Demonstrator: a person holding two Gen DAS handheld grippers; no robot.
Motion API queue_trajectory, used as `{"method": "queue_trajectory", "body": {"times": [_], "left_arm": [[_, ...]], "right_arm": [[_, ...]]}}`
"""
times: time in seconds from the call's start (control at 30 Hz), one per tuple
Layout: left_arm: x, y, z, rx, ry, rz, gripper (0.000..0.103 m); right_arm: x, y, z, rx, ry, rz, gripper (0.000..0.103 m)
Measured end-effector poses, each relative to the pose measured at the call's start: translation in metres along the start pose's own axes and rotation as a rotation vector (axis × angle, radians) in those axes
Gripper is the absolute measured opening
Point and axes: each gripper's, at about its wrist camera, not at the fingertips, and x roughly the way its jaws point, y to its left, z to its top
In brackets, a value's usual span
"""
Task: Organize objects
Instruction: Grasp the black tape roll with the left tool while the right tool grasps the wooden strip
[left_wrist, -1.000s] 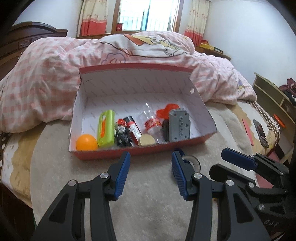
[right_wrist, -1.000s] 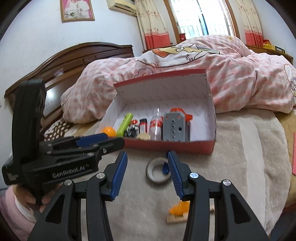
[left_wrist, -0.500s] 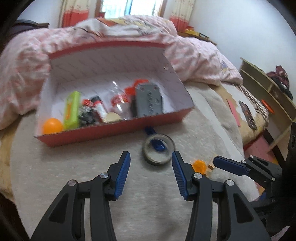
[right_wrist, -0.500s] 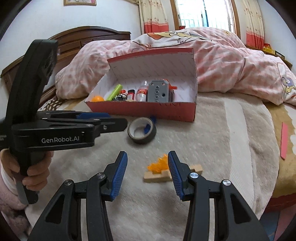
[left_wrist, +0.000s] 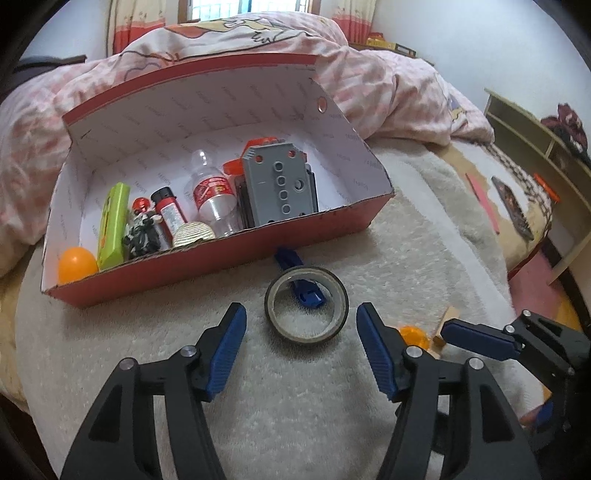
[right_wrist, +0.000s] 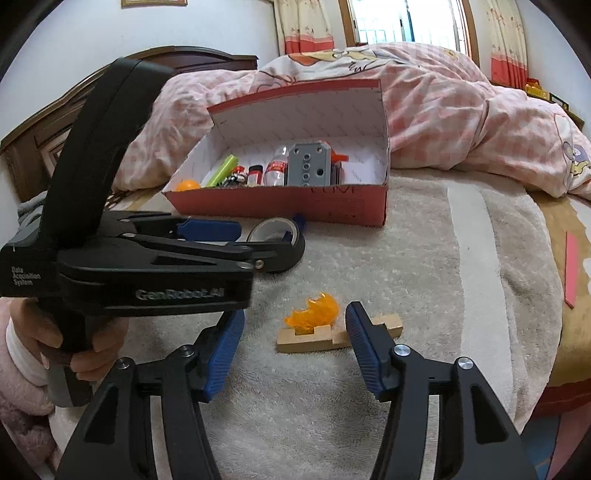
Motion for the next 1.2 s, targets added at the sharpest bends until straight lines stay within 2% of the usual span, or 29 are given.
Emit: {"method": "queue_trajectory", "body": {"times": [0.2, 0.33, 0.43, 0.53, 0.67, 0.7, 0.77, 0.8, 0.87, 1.0, 1.2], "left_arm": [[0.01, -0.01, 0.003, 0.047, 0.01, 0.028, 0.063], [0.016, -0.013, 0.004, 0.052, 0.027, 0.035, 0.063], [0.019, -0.013, 0.004, 0.052, 0.035, 0.048, 0.063], [0.018, -0.011, 0.004, 0.059, 0.02, 0.069, 0.062], [0.015, -0.005, 0.002, 0.051, 0.017, 0.062, 0.049], [0.014, -0.004, 0.001, 0.046, 0.017, 0.058, 0.049], [0.011, -0.002, -0.001, 0.047, 0.014, 0.057, 0.049], [0.009, -0.001, -0.002, 0.047, 0.012, 0.056, 0.049], [0.003, 0.002, -0.005, 0.045, 0.01, 0.055, 0.049], [-0.009, 0.011, -0.012, 0.028, -0.001, 0.054, 0.049], [-0.019, 0.019, -0.016, -0.001, -0.001, 0.047, 0.049]], "right_arm": [[-0.007, -0.003, -0.004, 0.001, -0.011, -0.059, 0.059], [-0.006, -0.004, -0.008, -0.012, 0.008, -0.092, 0.07], [0.002, -0.004, -0.009, -0.016, 0.04, -0.1, 0.071], [0.007, -0.008, -0.009, -0.002, 0.062, -0.091, 0.072], [0.006, -0.017, -0.01, 0.042, 0.063, -0.054, 0.075], [0.006, -0.018, -0.009, 0.048, 0.062, -0.046, 0.076], [0.006, -0.02, -0.006, 0.05, 0.064, -0.035, 0.087], [0.007, -0.021, -0.005, 0.043, 0.068, -0.03, 0.088], [0.009, -0.02, -0.002, 0.013, 0.088, -0.023, 0.088], [0.013, -0.019, 0.003, -0.06, 0.101, -0.068, 0.088], [0.016, -0.016, 0.001, -0.084, 0.123, -0.044, 0.088]]}}
